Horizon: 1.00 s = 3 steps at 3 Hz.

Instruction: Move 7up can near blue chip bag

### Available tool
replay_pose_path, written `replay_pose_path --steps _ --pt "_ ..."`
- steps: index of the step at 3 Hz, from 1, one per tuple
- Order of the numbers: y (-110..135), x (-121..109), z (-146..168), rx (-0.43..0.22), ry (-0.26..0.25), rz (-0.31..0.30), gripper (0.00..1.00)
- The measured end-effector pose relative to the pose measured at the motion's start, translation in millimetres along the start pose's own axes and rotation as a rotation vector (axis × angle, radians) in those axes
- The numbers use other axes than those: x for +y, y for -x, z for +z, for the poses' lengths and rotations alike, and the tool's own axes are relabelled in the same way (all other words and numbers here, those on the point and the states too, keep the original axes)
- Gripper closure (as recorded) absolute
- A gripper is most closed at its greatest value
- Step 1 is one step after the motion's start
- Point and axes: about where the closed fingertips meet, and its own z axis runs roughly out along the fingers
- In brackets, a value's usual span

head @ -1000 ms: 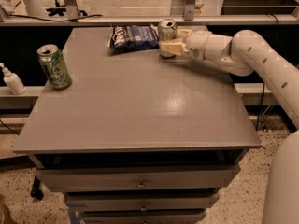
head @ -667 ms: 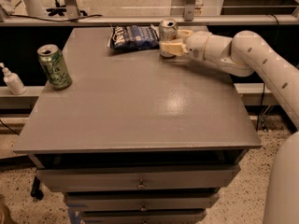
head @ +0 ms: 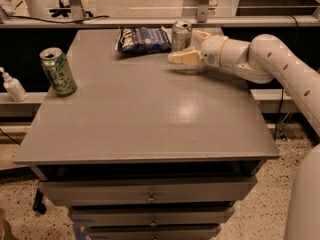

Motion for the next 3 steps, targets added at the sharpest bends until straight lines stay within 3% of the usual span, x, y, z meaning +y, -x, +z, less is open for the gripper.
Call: replay_pose_path --steps 1,3 --pt "8.2 5.3 -17.6 0.01 0.015 -0.022 0.0" --pt "38.4 22.1 -103.2 -0.005 0.072 -0.078 0.0"
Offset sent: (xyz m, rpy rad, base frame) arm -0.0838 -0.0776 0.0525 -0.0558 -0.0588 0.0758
